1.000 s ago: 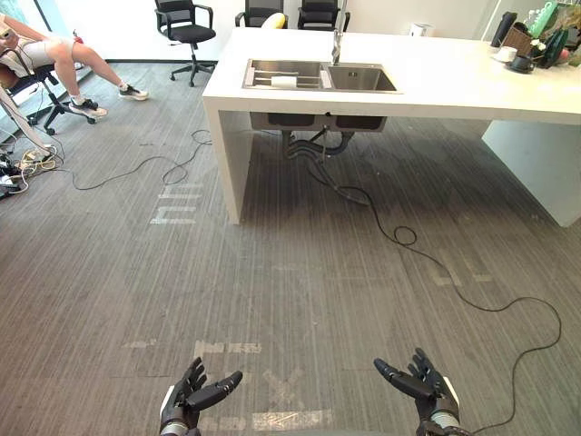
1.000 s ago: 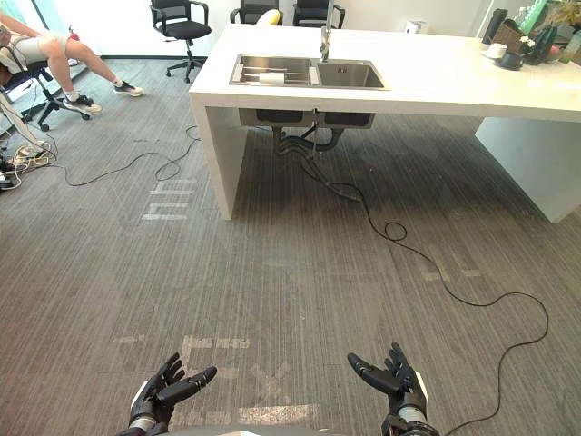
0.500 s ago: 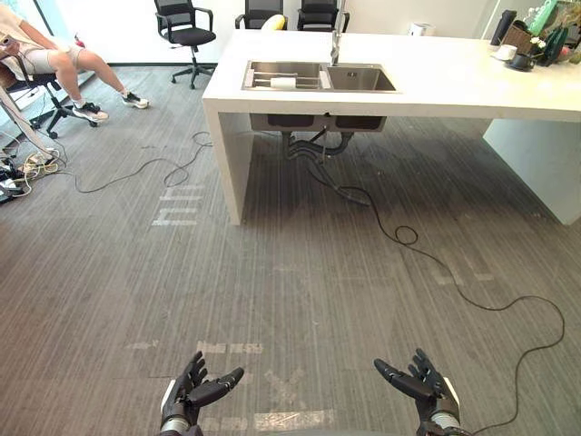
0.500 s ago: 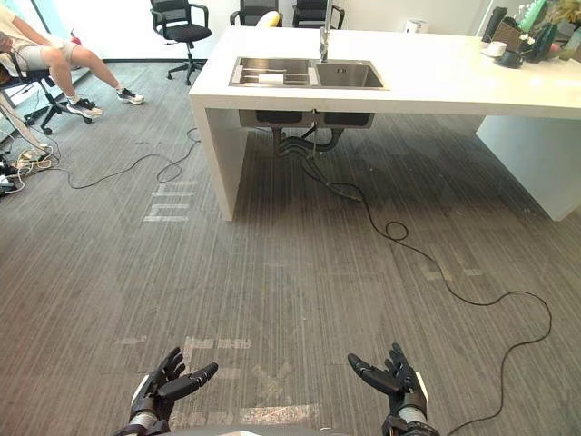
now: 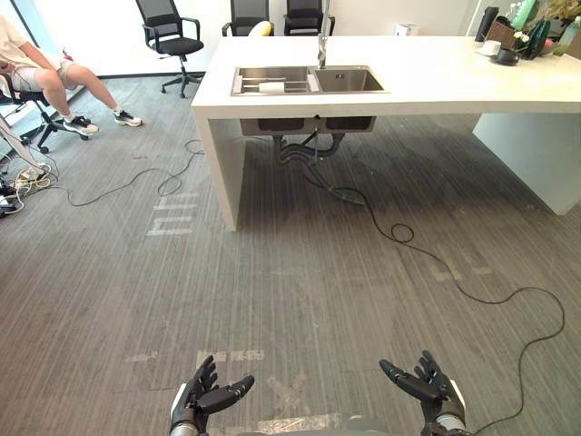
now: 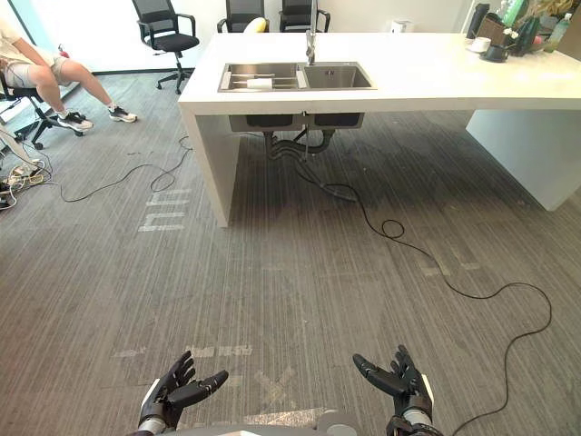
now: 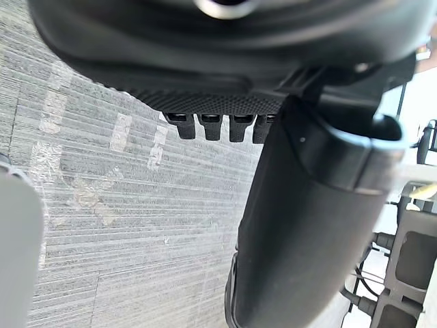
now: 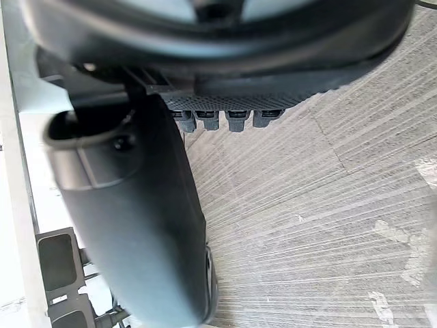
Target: Walk over to the sink, pick up the cup, carry it to the dishwasher, place the cup inside the dishwasher, then close the dishwasher door
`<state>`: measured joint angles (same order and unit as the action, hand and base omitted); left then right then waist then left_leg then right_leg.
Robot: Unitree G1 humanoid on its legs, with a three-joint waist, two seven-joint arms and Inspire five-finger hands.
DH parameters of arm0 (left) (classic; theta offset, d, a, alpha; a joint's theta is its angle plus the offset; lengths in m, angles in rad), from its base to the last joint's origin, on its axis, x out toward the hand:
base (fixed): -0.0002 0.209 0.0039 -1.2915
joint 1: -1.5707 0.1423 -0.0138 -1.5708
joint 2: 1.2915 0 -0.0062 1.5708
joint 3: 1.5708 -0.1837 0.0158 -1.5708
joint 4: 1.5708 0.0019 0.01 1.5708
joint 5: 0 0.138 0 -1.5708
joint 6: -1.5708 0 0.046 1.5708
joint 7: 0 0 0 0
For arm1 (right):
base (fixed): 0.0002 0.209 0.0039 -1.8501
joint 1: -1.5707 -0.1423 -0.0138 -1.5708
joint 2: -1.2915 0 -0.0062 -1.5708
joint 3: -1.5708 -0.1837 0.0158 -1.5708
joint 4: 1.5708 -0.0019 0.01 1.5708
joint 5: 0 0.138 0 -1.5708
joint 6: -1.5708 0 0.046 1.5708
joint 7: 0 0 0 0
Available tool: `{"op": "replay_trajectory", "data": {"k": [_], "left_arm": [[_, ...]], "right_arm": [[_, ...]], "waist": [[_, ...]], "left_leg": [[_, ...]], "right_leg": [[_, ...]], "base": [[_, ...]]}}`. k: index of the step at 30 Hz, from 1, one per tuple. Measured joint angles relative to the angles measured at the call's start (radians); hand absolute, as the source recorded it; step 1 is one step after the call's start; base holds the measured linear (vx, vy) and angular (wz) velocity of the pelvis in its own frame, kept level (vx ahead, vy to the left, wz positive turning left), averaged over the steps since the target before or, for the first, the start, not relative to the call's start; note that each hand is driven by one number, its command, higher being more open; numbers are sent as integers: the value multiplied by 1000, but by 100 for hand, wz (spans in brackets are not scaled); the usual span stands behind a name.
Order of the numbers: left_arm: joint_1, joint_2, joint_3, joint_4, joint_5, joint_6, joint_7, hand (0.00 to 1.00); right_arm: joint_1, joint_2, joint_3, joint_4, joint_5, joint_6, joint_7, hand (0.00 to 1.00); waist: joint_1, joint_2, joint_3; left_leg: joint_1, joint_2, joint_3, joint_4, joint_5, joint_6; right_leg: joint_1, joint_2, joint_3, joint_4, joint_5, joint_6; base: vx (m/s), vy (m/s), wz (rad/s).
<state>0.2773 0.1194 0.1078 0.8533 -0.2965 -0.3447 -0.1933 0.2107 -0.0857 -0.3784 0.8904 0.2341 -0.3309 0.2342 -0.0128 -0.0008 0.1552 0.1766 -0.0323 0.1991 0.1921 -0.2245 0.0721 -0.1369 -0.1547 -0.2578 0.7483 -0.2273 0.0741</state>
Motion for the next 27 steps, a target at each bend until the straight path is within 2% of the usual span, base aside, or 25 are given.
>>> {"op": "replay_trajectory", "data": {"k": [2,4,6,8,9,10,11,12,13,14,15,16,17,18,20,21,22,23,24,25,26,27], "left_arm": [[1,4,0,-5,-1,0,0,100],[-7,18,-1,-35,-1,-1,-1,100],[-31,32,0,-41,-3,-2,-2,100],[-44,46,-1,-41,-17,-2,-4,100],[-42,47,1,-40,-21,-1,-3,100],[-39,43,1,-39,-24,0,-3,100],[-25,27,3,-39,-33,0,-3,100],[-11,10,5,-40,-39,0,-3,100],[-8,3,4,-40,-37,-1,-4,100],[1,-16,4,-40,-36,-3,-6,100],[11,-32,5,-39,-35,-9,-6,100],[19,-38,5,-39,-35,-13,-8,100],[34,-43,5,-39,-33,-16,-11,100],[40,-43,5,-39,-21,-16,-14,100],[31,-49,4,-40,-18,-21,-17,100],[26,-48,7,-51,-19,-23,-25,100],[24,-49,9,-62,-19,-23,-26,100],[16,-58,18,-78,-19,-27,-26,100],[12,-67,23,-92,-19,-33,-24,100],[13,-73,20,-114,-19,-46,-23,100],[14,-74,19,-120,-19,-49,-23,100],[15,-71,19,-137,-27,-60,-21,100]], "right_arm": [[3,1,4,9,0,0,6,100],[3,0,13,11,1,-6,14,100],[3,0,13,12,10,-11,29,100],[9,0,12,14,21,-24,41,100],[24,-1,11,17,25,-29,42,100],[31,-3,11,22,35,-29,42,100],[41,-6,7,33,44,-29,42,100],[38,-2,-2,37,47,-29,42,100],[34,-1,-3,36,47,-30,43,100],[33,0,-7,30,47,-32,45,100],[34,-1,-8,31,47,-32,44,100],[34,-1,-8,31,47,-32,43,100],[32,0,-7,35,47,-32,43,100],[25,1,-8,35,47,-36,43,100],[11,-8,-14,33,50,-47,43,100],[-1,-9,-31,30,53,-46,42,100],[-6,-9,-41,27,58,-46,40,100],[-14,-8,-52,11,58,-45,34,100],[-13,-8,-55,-7,58,-45,30,100],[-6,-8,-49,-27,58,-46,28,100],[-3,-8,-45,-33,58,-46,27,100],[2,0,-34,-44,57,-46,27,100]], "waist": [[-1,7,6],[-3,10,14],[-2,3,26],[-3,-24,34],[-4,-35,29],[-5,-31,26],[-5,-13,4],[-4,4,-7],[-7,9,-9],[-8,24,-15],[-5,31,-14],[-4,40,-13],[0,46,-6],[1,37,-4],[5,22,7],[19,17,12],[23,15,13],[27,8,20],[29,6,23],[38,11,21],[41,13,20],[66,17,9]], "left_leg": [[17,19,-3,13,-26,-7],[22,56,-19,30,-57,-20],[31,81,-41,38,-73,-56],[58,83,-60,48,-106,-89],[85,88,-78,57,-142,-110],[105,100,-84,55,-157,-122],[131,133,-95,61,-173,-145],[90,163,-109,165,-165,-146],[54,177,-118,247,-156,-145],[-29,207,-136,435,-115,-150],[-109,255,-137,628,-49,-157],[-143,283,-127,724,-45,-156],[-196,324,-102,855,-53,-143],[-259,325,-90,901,-61,-132],[-334,291,-33,820,-79,-133],[-363,258,15,693,-92,-117],[-378,239,37,619,-92,-116],[-406,193,75,464,-78,-103],[-424,160,92,332,-31,-96],[-437,125,91,126,102,-94],[-440,125,91,97,128,-91],[-451,133,89,102,246,-21]], "right_leg": [[-43,-22,-36,0,-20,3],[-91,-17,-69,-91,-17,6],[-129,-4,-69,-196,11,9],[-143,-7,-27,-270,61,-14],[-138,-13,-15,-263,103,-50],[-132,-9,-16,-239,122,-60],[-123,16,-40,-198,88,-74],[-115,36,-51,-177,38,-93],[-107,44,-57,-175,26,-94],[-82,63,-72,-179,-3,-112],[-32,92,-79,-203,-30,-122],[3,113,-81,-227,-37,-127],[83,145,-81,-286,-43,-137],[150,156,-80,-348,-44,-138],[235,153,-66,-434,-35,-130],[280,147,-51,-477,-33,-126],[302,140,-47,-494,-33,-126],[338,123,-38,-518,-33,-126],[358,110,-31,-524,-33,-124],[387,108,-9,-525,-41,-101],[393,113,-3,-525,-48,-90],[422,114,33,-527,-83,-54]], "base": [[139,-9,0],[196,-78,17],[316,-182,31],[363,-243,34],[371,-246,32],[503,-309,43],[542,-281,24],[547,-289,18],[554,-296,8],[544,-299,12],[545,-279,9],[628,-264,-8],[503,-193,-12],[564,-198,-12],[465,-101,-16],[502,-36,-26],[592,11,-26],[374,47,-18],[523,115,-35],[335,91,-33],[422,159,-62],[377,194,-60]]}}
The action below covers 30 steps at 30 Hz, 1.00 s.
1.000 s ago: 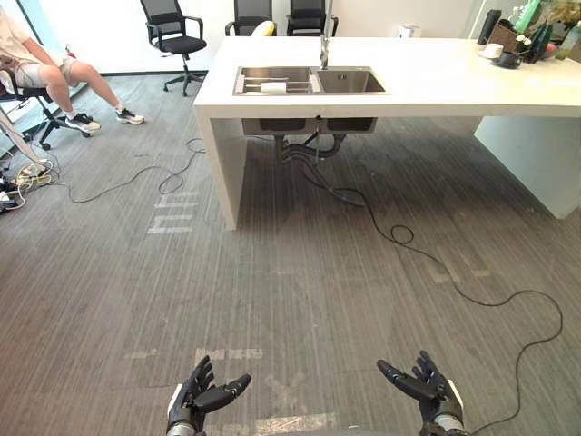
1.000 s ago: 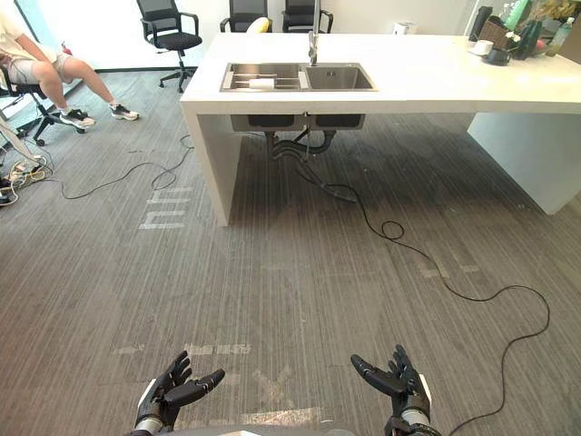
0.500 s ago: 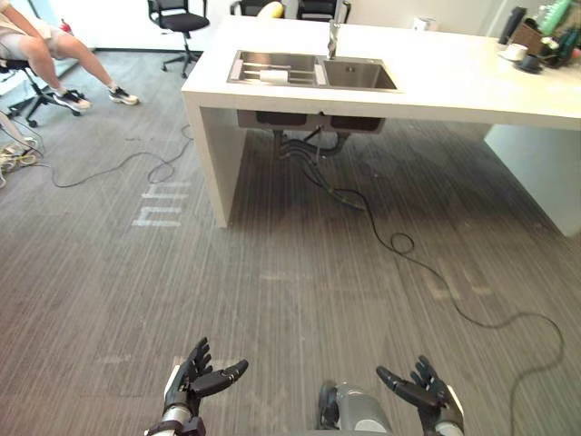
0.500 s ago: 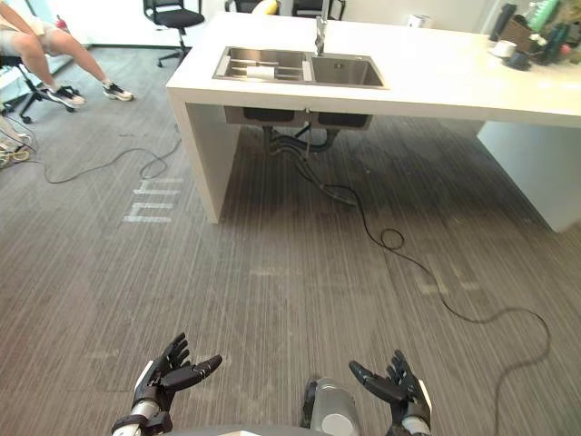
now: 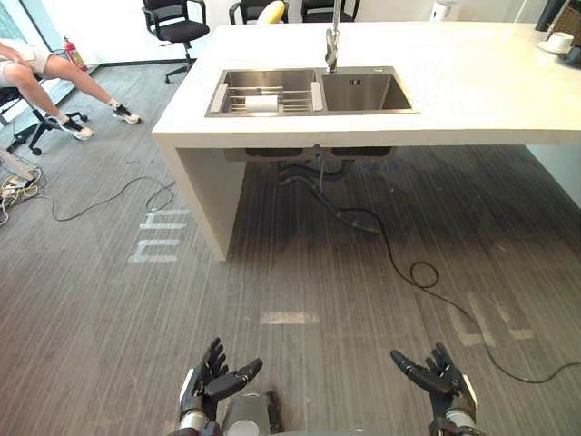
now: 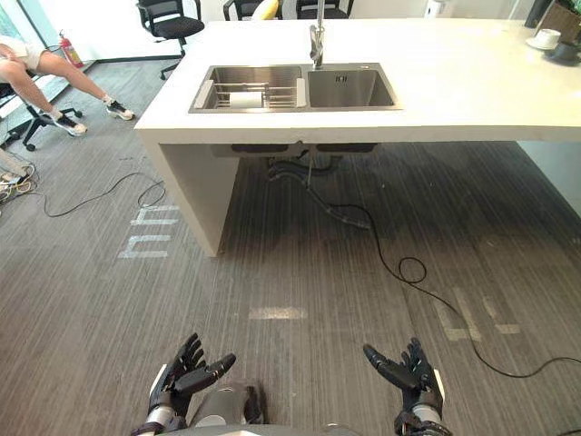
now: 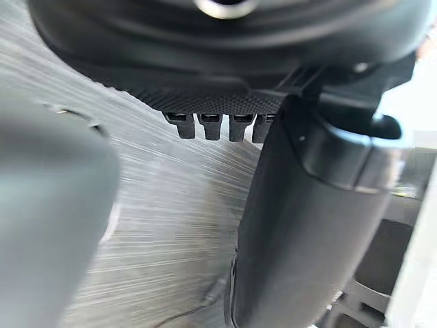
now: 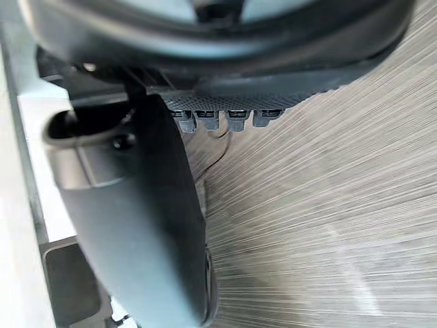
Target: Walk over to the sink, pick up the cup, carry it to the dishwasher, place the cup inside the dishwasher, then close the dishwasher door
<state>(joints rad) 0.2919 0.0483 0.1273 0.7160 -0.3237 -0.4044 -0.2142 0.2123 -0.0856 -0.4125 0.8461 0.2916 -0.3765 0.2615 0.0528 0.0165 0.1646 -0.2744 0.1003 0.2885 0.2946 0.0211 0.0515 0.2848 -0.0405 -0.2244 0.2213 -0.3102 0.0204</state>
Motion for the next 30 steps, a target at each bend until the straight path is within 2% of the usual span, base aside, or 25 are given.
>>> {"op": "replay_trajectory", "data": {"k": [1,2,3,4,5,6,7,9,10,12,13,14,15,16,17,19,20,21,22,23,24,25,27,28,30], "left_arm": [[-9,12,0,0,-11,-2,5,100],[-23,12,-3,2,-14,-1,15,100],[-39,8,-25,-4,-18,-3,16,100],[-44,11,-51,-13,-19,-10,15,100],[-47,13,-62,-14,-19,-12,15,100],[-49,14,-74,-15,-21,-12,15,100],[-39,18,-76,-18,-41,-12,18,100],[-15,27,-76,-33,-61,-12,27,100],[-7,28,-77,-49,-70,-12,33,100],[-8,45,-75,-110,-90,-13,58,100],[-12,51,-74,-132,-92,-13,65,100],[-23,59,-74,-143,-101,-13,66,100],[-37,64,-74,-150,-110,-13,67,100],[-42,66,-74,-155,-112,-13,70,100],[-51,67,-74,-168,-112,-12,81,100],[-37,65,-73,-215,-112,-14,108,100],[-16,63,-68,-265,-112,-26,135,100],[-1,41,-64,-313,-112,-38,173,100],[8,35,-63,-348,-112,-45,187,100],[24,20,-66,-421,-116,-66,219,100],[37,7,-66,-480,-115,-83,244,100],[49,-6,-62,-580,-115,-112,281,100],[51,-14,-58,-681,-118,-151,300,100],[47,-14,-58,-777,-119,-193,299,100],[44,-15,-58,-840,-120,-226,291,100]], "right_arm": [[-5,18,11,5,0,1,-5,100],[-2,26,21,-3,0,0,-9,100],[4,28,27,-1,-1,1,-11,100],[10,35,26,0,-2,3,-12,100],[15,39,26,1,-2,3,-13,100],[24,44,31,10,-3,5,-13,100],[33,48,50,15,-3,9,-13,100],[46,49,88,29,-10,11,-7,100],[49,50,102,32,-11,11,-6,100],[68,59,117,32,-14,10,3,100],[74,64,116,32,-15,9,3,100],[75,65,114,36,-15,8,5,100],[77,65,111,37,-15,8,5,100],[77,65,109,37,-14,6,6,100],[77,65,105,36,-9,4,6,100],[77,66,107,33,-7,4,7,100],[79,68,115,28,-6,4,9,100],[71,63,117,28,-6,13,7,100],[66,64,120,21,-6,13,8,100],[63,63,123,-1,-6,15,11,100],[63,61,122,-14,-7,17,12,100],[63,55,122,-15,-8,22,9,100],[65,46,124,-14,-9,29,5,100],[70,41,124,-14,-9,32,-3,100],[72,34,123,-14,-9,33,-4,100]], "waist": [[11,-31,-7],[3,-56,-15],[1,-69,-21],[-1,-82,-27],[-2,-87,-28],[-8,-87,-28],[-12,-84,-27],[-21,-64,-29],[-25,-57,-32],[-33,-55,-34],[-37,-53,-33],[-44,-47,-28],[-52,-46,-27],[-54,-47,-27],[-54,-50,-26],[-53,-62,-24],[-56,-76,-26],[-47,-49,-29],[-44,-50,-31],[-42,-46,-32],[-40,-33,-30],[-38,-13,-35],[-24,-1,-34],[-15,3,-32],[-15,3,-33]], "left_leg": [[-8,-21,19,46,-12,24],[-13,-38,24,68,-50,37],[-3,-63,30,75,-85,46],[18,-96,31,75,-119,57],[35,-113,29,74,-137,63],[84,-138,22,68,-168,65],[152,-155,17,53,-199,62],[253,-158,3,8,-224,56],[282,-158,-5,-16,-225,54],[362,-156,-46,-86,-227,50],[388,-152,-65,-106,-231,43],[423,-143,-92,-121,-238,31],[448,-135,-119,-130,-250,10],[458,-134,-133,-131,-257,0],[478,-133,-157,-131,-273,-26],[527,-133,-172,-128,-308,-66],[554,-130,-175,-116,-347,-75],[560,-93,-181,-92,-365,-87],[544,-83,-181,-58,-364,-87],[499,-53,-182,50,-363,-91],[461,-27,-183,143,-356,-101],[392,20,-185,317,-317,-125],[315,68,-187,502,-278,-115],[248,109,-185,631,-285,-104],[195,129,-185,675,-295,-101]], "right_leg": [[14,-29,22,1,-29,18],[9,-56,36,29,-32,22],[-33,-89,57,136,-30,24],[-94,-132,73,297,-10,51],[-131,-154,83,393,20,64],[-202,-191,100,585,140,81],[-265,-221,107,759,194,84],[-340,-221,81,881,171,56],[-366,-216,60,887,158,54],[-462,-195,-13,817,99,54],[-495,-184,-41,740,81,51],[-517,-162,-72,596,72,58],[-536,-138,-75,429,80,59],[-544,-130,-68,358,93,57],[-563,-120,-48,253,142,44],[-567,-121,-33,200,227,1],[-565,-126,-26,221,301,-20],[-566,-113,-50,277,242,-26],[-566,-111,-58,289,214,-30],[-547,-98,-81,285,183,-38],[-526,-83,-96,271,170,-48],[-480,-49,-116,236,152,-62],[-423,-17,-122,192,142,-78],[-365,4,-125,150,134,-88],[-330,8,-129,116,125,-94]], "base": [[578,265,-49],[596,276,-8],[582,273,19],[480,247,18],[490,240,24],[501,220,16],[501,212,10],[416,157,6],[511,136,31],[460,64,45],[336,0,53],[527,-39,69],[455,-57,67],[545,-92,71],[363,-90,64],[481,-176,67],[593,-279,56],[485,-261,42],[453,-293,31],[421,-312,28],[498,-357,32],[480,-308,15],[404,-204,-2],[322,-137,-7],[238,-97,0]]}}
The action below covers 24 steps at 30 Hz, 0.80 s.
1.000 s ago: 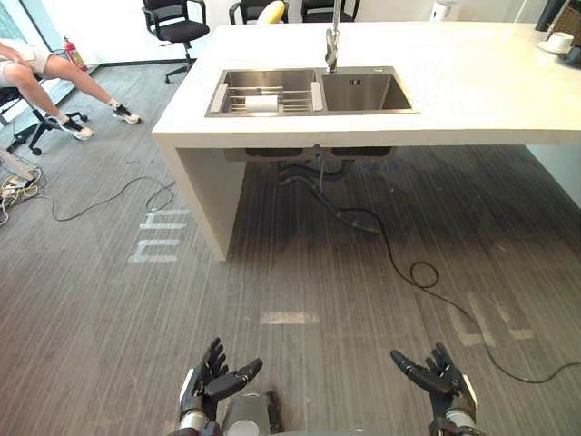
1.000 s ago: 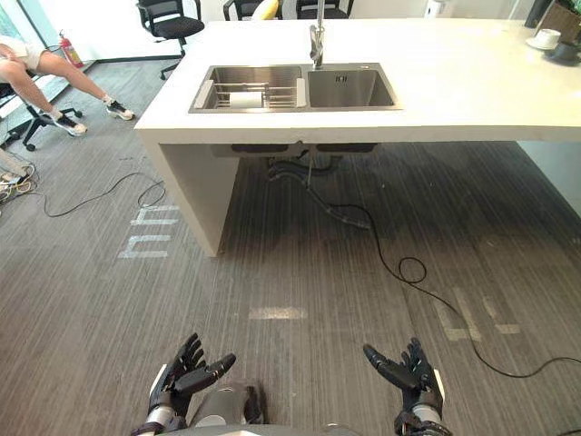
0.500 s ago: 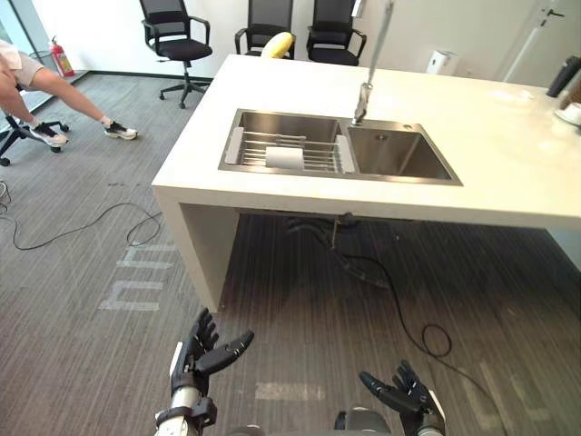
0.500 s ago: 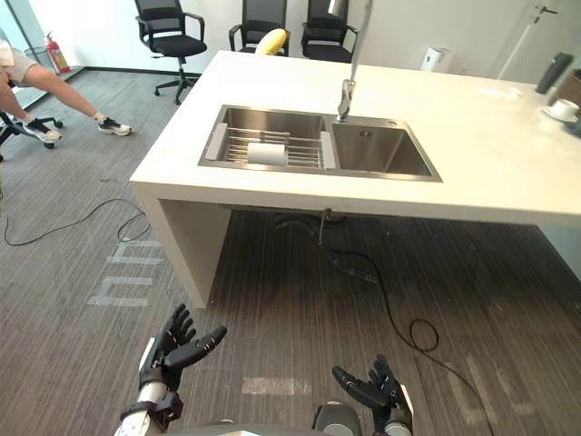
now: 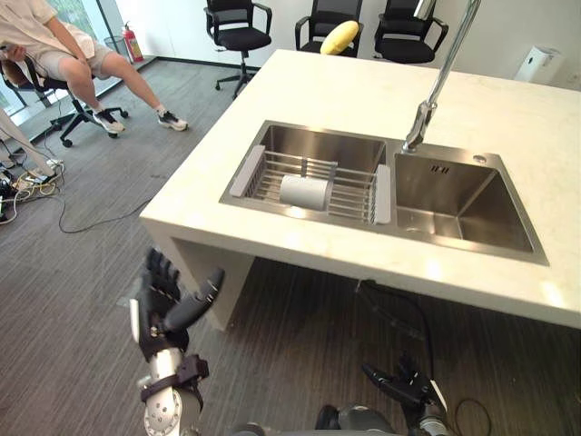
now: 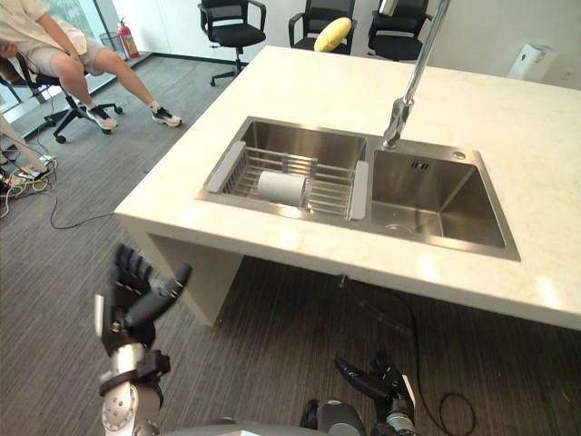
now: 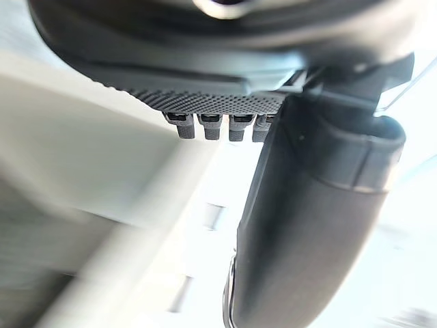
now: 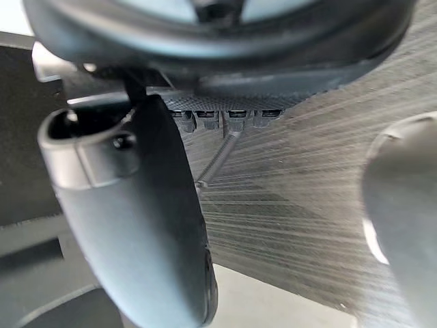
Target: Walk over to the sink, pick up the cup, carry it to the dishwasher, place the cup inside the dishwasher, then close the dishwasher door
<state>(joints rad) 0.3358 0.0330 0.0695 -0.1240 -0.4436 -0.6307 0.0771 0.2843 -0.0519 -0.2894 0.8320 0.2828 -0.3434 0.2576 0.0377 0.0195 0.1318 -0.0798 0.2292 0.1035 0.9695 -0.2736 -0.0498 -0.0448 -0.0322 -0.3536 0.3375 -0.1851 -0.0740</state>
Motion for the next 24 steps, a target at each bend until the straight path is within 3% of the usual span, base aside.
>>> {"op": "replay_trajectory", "data": {"k": [1,3,5,6,7,10,13,15,16,18,20,21,24], "left_arm": [[-3,-1,1,-52,-11,-33,-35,100],[-3,-5,1,-90,-22,-40,-76,100],[-6,-13,-13,-115,-39,-40,-135,100],[-13,-15,-36,-115,-41,-37,-165,100],[-14,-16,-51,-117,-46,-32,-178,100],[-19,-11,-75,-124,-49,17,-208,100],[-4,-10,-77,-160,-49,50,-207,100],[7,-6,-94,-189,-49,71,-205,100],[9,-1,-102,-201,-49,74,-205,100],[9,29,-130,-247,-48,90,-206,100],[8,52,-154,-260,-46,103,-206,100],[2,63,-170,-257,-46,115,-206,100],[-40,65,-192,-209,-44,128,-204,100]], "right_arm": [[2,-13,-1,5,0,0,0,100],[4,-26,-2,4,0,2,0,100],[7,-39,1,5,0,13,-4,100],[8,-48,3,5,1,14,-4,100],[6,-54,5,7,0,15,-5,100],[-2,-29,63,22,-3,29,-19,100],[-22,7,97,22,-34,29,-28,100],[-16,15,108,22,-41,34,-29,100],[-8,16,109,21,-42,34,-27,100],[6,20,107,22,-57,34,-24,100],[11,23,98,22,-63,33,-24,100],[16,23,100,21,-71,32,-22,100],[20,25,99,13,-72,28,-12,100]], "waist": [[3,-6,-3],[10,5,-11],[11,11,-23],[11,17,-27],[14,35,-33],[30,6,-36],[56,-7,-33],[70,-17,-41],[68,-21,-44],[62,-37,-46],[39,-43,-54],[18,-49,-66],[14,-48,-67]], "left_leg": [[-44,1,10,-47,-12,7],[-57,-2,37,-157,-17,6],[-52,-50,67,-397,-19,-3],[-37,-98,66,-615,66,10],[-31,-113,52,-681,170,16],[0,-143,77,-690,162,37],[10,-137,134,-656,107,49],[63,-145,193,-645,46,61],[76,-151,200,-649,31,54],[138,-171,229,-673,11,58],[176,-178,227,-689,7,70],[205,-169,215,-702,1,59],[230,-137,195,-721,8,21]], "right_leg": [[33,-1,4,-45,3,7],[63,-5,8,-75,9,17],[92,-28,10,-99,17,47],[92,-46,14,-95,13,73],[90,-45,22,-91,7,88],[95,-63,126,-114,1,109],[73,-67,201,-90,-12,132],[72,-88,249,-21,-67,137],[67,-94,249,26,-73,146],[-68,-160,222,356,-63,146],[-117,-192,207,480,-61,135],[-133,-200,190,492,-65,130],[-171,-196,158,408,-68,126]], "base": [[220,-49,-3],[238,9,-4],[256,107,8],[235,139,9],[262,156,-12],[155,137,-15],[71,93,-60],[54,97,-67],[82,109,-55],[120,93,-33],[156,24,8],[213,-10,23],[248,-87,25]]}}
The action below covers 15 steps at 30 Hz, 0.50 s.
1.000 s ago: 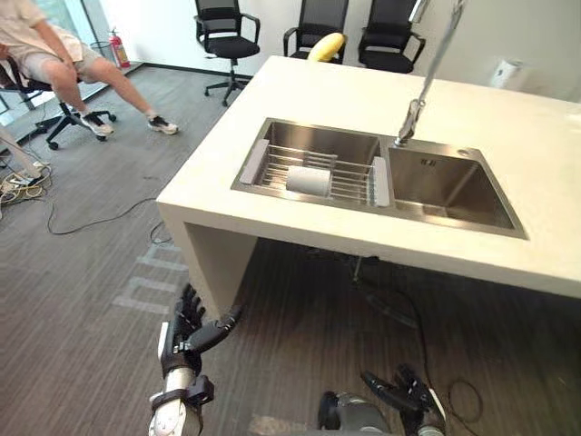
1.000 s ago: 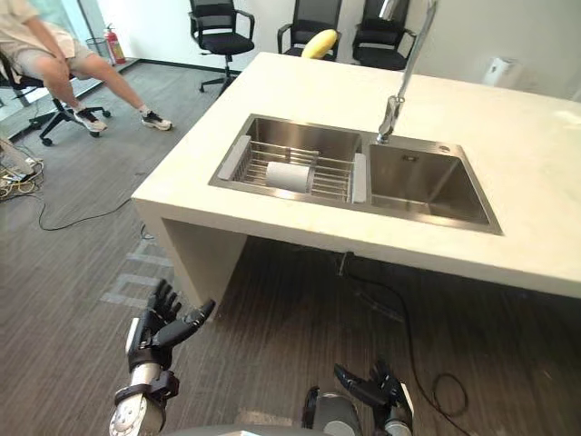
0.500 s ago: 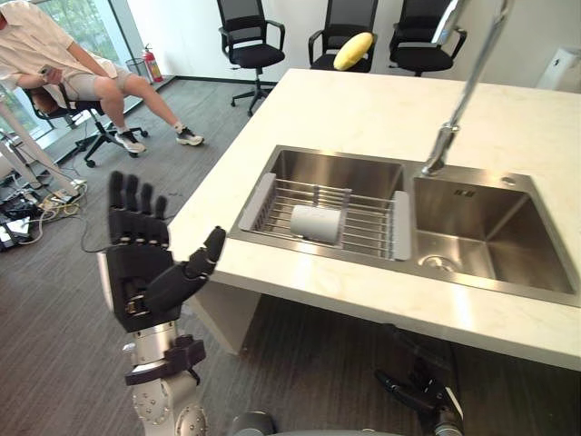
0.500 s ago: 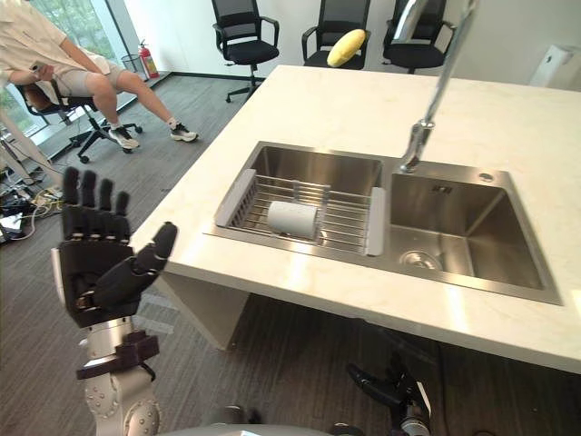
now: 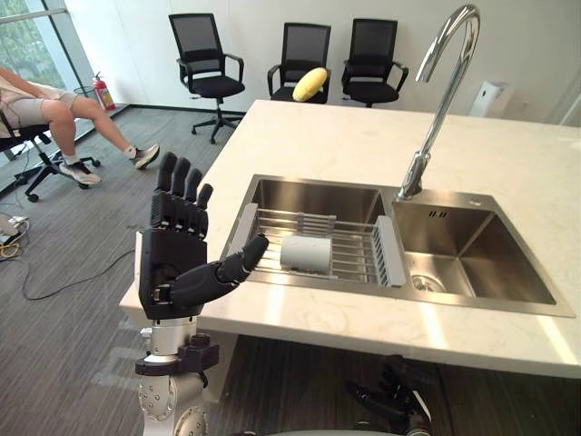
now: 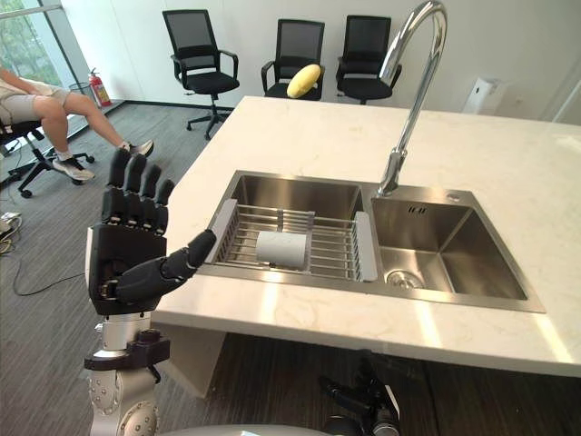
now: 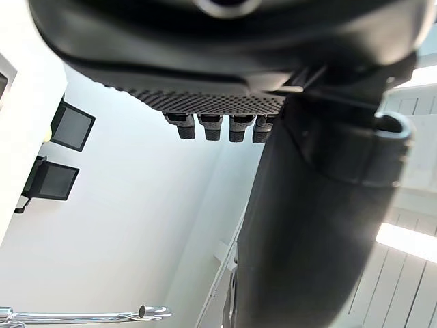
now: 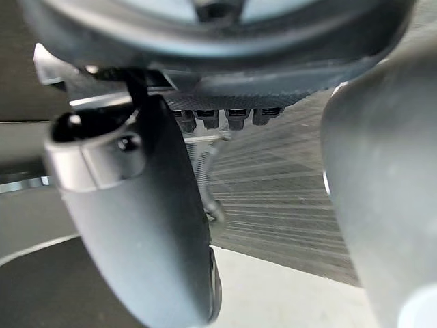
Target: Walk over to the sink, pick up the cup, carry it to the dishwasher, place the cup inside the dishwasher, then close the dishwasher door
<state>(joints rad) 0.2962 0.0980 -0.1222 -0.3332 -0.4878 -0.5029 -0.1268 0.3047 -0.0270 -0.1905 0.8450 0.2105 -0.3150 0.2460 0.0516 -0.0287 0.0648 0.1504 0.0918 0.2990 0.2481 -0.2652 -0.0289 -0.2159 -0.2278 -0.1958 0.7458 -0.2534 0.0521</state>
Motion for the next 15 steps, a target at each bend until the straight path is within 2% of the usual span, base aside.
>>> {"op": "replay_trajectory", "data": {"k": [1,2,3,4,6,10,15], "left_arm": [[-28,3,-2,33,7,14,8,100],[-43,10,0,55,19,31,15,100],[-57,6,-1,99,40,50,20,100],[-56,-8,-4,126,67,79,27,100],[-56,-23,-25,149,130,91,37,100],[-57,-19,-44,150,283,93,56,100],[-66,50,-41,150,393,131,64,100]], "right_arm": [[0,1,1,-1,-1,0,8,100],[2,5,2,-2,-1,-1,17,100],[5,1,0,4,1,-1,18,100],[7,-8,-2,3,2,-1,17,100],[6,-19,-8,1,1,0,15,100],[4,-23,-29,7,1,11,7,100],[-9,-34,-48,52,-1,42,-8,100]], "waist": [[-10,-4,-3],[-15,-22,-12],[-18,-12,-23],[-20,16,-34],[-24,37,-43],[-23,44,-62],[-24,62,-76]], "left_leg": [[0,14,-15,4,-1,-13],[-4,10,-29,10,-3,-20],[1,30,-45,16,-13,-36],[0,57,-47,16,1,-45],[14,73,-48,-5,29,-42],[36,71,-47,-41,87,-41],[48,63,-47,-100,114,-37]], "right_leg": [[-9,15,-3,-94,15,6],[1,20,6,-211,113,-11],[30,40,-4,-259,95,7],[61,70,-21,-310,98,2],[92,93,-32,-355,99,0],[133,107,-33,-420,108,-9],[191,130,-32,-588,204,0]], "base": [[279,-185,32],[348,-265,28],[327,-266,10],[263,-217,0],[194,-163,0],[148,-104,-2],[6,37,-5]]}}
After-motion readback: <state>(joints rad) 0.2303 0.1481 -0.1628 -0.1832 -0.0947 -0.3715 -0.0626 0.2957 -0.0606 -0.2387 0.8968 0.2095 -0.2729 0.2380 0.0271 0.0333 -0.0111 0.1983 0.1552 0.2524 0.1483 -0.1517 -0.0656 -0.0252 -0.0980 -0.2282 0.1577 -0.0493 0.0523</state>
